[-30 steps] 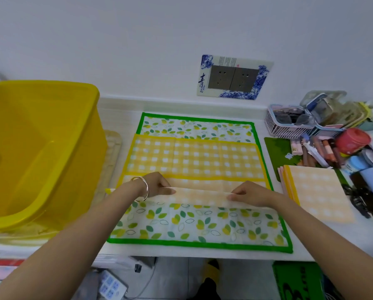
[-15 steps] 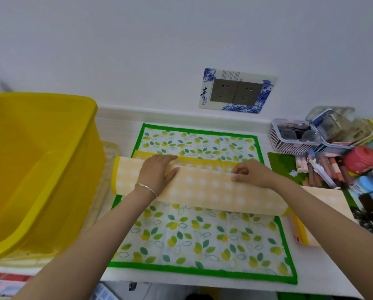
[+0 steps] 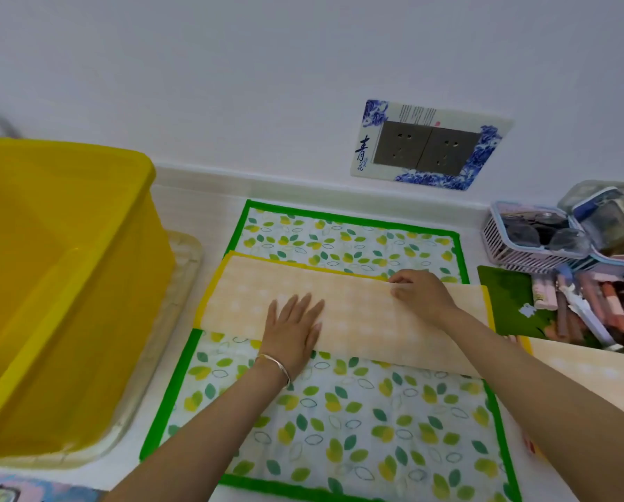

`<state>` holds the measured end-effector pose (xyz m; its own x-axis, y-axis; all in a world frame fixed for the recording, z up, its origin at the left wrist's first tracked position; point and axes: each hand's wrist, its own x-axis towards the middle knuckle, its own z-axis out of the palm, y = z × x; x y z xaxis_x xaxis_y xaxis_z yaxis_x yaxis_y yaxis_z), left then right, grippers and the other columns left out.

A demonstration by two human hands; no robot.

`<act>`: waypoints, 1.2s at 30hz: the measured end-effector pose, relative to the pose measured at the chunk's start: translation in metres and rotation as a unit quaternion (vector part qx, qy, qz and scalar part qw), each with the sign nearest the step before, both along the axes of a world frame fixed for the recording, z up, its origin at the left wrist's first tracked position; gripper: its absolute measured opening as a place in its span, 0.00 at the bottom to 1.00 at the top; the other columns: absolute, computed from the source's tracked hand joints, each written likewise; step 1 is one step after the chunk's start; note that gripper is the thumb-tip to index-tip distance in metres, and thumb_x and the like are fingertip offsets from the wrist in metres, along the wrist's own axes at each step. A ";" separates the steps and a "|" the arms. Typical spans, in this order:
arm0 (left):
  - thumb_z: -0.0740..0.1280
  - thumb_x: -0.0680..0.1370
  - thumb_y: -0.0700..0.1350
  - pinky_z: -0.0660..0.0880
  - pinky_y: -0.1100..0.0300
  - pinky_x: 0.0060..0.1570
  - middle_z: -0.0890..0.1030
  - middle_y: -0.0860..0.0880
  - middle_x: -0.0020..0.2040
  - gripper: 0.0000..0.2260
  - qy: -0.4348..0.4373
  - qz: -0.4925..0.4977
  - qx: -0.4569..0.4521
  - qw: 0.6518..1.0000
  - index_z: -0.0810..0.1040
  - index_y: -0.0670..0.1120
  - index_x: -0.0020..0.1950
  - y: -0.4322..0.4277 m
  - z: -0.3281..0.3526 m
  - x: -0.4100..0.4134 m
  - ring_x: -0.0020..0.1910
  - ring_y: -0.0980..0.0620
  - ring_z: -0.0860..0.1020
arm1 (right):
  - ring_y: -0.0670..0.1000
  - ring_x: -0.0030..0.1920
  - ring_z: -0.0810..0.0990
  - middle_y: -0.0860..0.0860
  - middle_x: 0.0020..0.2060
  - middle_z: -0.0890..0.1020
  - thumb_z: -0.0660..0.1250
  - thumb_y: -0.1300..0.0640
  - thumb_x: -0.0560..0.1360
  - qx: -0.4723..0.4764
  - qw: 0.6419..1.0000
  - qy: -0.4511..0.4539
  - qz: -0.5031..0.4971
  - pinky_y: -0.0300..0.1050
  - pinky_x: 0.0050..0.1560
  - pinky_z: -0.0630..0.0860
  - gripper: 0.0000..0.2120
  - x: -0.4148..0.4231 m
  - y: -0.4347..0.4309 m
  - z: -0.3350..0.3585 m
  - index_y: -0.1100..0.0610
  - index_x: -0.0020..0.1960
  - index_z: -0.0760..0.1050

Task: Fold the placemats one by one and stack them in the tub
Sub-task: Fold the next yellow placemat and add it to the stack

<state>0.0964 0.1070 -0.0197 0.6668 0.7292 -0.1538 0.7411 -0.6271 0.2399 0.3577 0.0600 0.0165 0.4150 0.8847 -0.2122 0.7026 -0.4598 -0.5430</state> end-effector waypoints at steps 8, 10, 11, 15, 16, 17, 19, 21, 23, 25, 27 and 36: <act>0.29 0.75 0.59 0.33 0.46 0.71 0.35 0.53 0.75 0.25 0.034 -0.002 0.014 0.999 0.33 0.57 0.73 0.000 -0.024 0.008 0.72 0.53 0.32 | 0.54 0.56 0.75 0.52 0.56 0.79 0.65 0.60 0.75 0.044 0.988 -0.146 0.008 0.47 0.57 0.66 0.13 -0.004 0.006 -0.024 0.56 0.60 0.76; 0.22 0.69 0.60 0.31 0.47 0.70 0.32 0.54 0.73 0.29 0.019 0.000 0.018 1.000 0.31 0.58 0.70 0.000 -0.028 0.009 0.70 0.53 0.30 | 0.55 0.60 0.73 0.53 0.59 0.76 0.65 0.60 0.75 0.081 0.986 -0.144 -0.008 0.48 0.62 0.64 0.16 -0.017 0.006 -0.028 0.56 0.62 0.74; 0.19 0.68 0.61 0.31 0.47 0.69 0.32 0.54 0.72 0.31 0.011 0.002 0.019 1.000 0.31 0.58 0.70 -0.001 -0.028 0.009 0.70 0.53 0.30 | 0.55 0.63 0.72 0.53 0.62 0.75 0.64 0.59 0.75 0.096 0.987 -0.131 -0.015 0.48 0.65 0.63 0.16 -0.027 0.005 -0.030 0.56 0.63 0.73; 0.18 0.69 0.61 0.31 0.48 0.68 0.37 0.54 0.74 0.33 -0.011 -0.003 0.043 0.999 0.36 0.55 0.73 0.002 -0.037 0.008 0.73 0.51 0.36 | 0.53 0.73 0.61 0.53 0.72 0.65 0.57 0.58 0.80 0.122 0.987 -0.106 -0.011 0.49 0.73 0.52 0.19 -0.090 0.003 -0.041 0.57 0.71 0.66; 0.23 0.73 0.60 0.33 0.48 0.69 0.40 0.53 0.74 0.31 -0.018 0.000 0.045 0.999 0.40 0.53 0.74 0.002 -0.038 0.008 0.74 0.50 0.40 | 0.52 0.74 0.57 0.53 0.74 0.62 0.55 0.57 0.81 0.118 0.988 -0.102 -0.008 0.48 0.74 0.49 0.20 -0.105 0.005 -0.043 0.57 0.72 0.63; 0.28 0.77 0.58 0.36 0.48 0.70 0.45 0.52 0.75 0.29 -0.019 0.005 0.044 0.999 0.44 0.51 0.75 0.002 -0.038 0.007 0.75 0.49 0.46 | 0.51 0.75 0.53 0.52 0.75 0.58 0.53 0.57 0.81 0.110 0.989 -0.099 -0.009 0.47 0.74 0.45 0.21 -0.118 0.006 -0.046 0.56 0.74 0.60; 0.37 0.80 0.54 0.44 0.48 0.70 0.54 0.51 0.74 0.25 -0.030 0.019 0.048 0.998 0.54 0.47 0.75 0.001 -0.039 0.006 0.74 0.48 0.57 | 0.50 0.76 0.48 0.51 0.76 0.53 0.48 0.56 0.82 0.082 0.991 -0.103 -0.017 0.47 0.74 0.40 0.22 -0.134 0.008 -0.056 0.56 0.76 0.55; 0.41 0.81 0.52 0.50 0.47 0.68 0.60 0.50 0.73 0.24 -0.040 0.024 0.048 0.998 0.61 0.45 0.73 0.002 -0.038 0.007 0.71 0.47 0.65 | 0.50 0.76 0.47 0.51 0.76 0.52 0.42 0.51 0.81 0.058 0.990 -0.126 -0.019 0.48 0.74 0.39 0.24 -0.141 0.007 -0.064 0.55 0.77 0.53; 0.40 0.81 0.52 0.52 0.47 0.67 0.61 0.50 0.72 0.24 -0.047 0.027 0.036 0.998 0.63 0.45 0.73 0.003 -0.039 0.007 0.70 0.47 0.67 | 0.50 0.76 0.47 0.50 0.76 0.52 0.34 0.45 0.76 0.049 0.988 -0.148 -0.016 0.49 0.74 0.39 0.31 -0.142 0.003 -0.068 0.53 0.77 0.53; 0.34 0.80 0.56 0.47 0.48 0.69 0.55 0.51 0.74 0.28 -0.031 0.022 0.025 0.999 0.55 0.46 0.75 0.003 -0.037 0.007 0.73 0.48 0.60 | 0.50 0.76 0.46 0.49 0.77 0.51 0.32 0.43 0.74 0.041 0.987 -0.158 -0.016 0.49 0.73 0.38 0.33 -0.136 -0.001 -0.070 0.49 0.77 0.52; 0.23 0.72 0.63 0.36 0.49 0.71 0.42 0.54 0.75 0.35 -0.008 0.007 0.035 0.999 0.40 0.50 0.75 0.003 -0.038 0.008 0.75 0.52 0.42 | 0.49 0.76 0.45 0.48 0.77 0.49 0.32 0.41 0.74 0.028 0.985 -0.171 -0.020 0.49 0.73 0.37 0.33 -0.126 -0.008 -0.070 0.47 0.77 0.50; 0.20 0.62 0.70 0.32 0.49 0.70 0.32 0.56 0.73 0.42 0.028 0.000 0.029 0.999 0.31 0.52 0.72 0.002 -0.030 0.007 0.71 0.55 0.31 | 0.50 0.76 0.45 0.47 0.77 0.48 0.34 0.37 0.74 -0.011 0.977 -0.200 -0.065 0.50 0.75 0.41 0.33 -0.054 -0.064 -0.070 0.46 0.77 0.48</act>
<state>0.1030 0.1093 -0.0500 0.6582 0.7380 -0.1488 0.7525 -0.6387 0.1606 0.3041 -0.0038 -0.0530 0.5780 0.8156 -0.0272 0.7913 -0.5683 -0.2255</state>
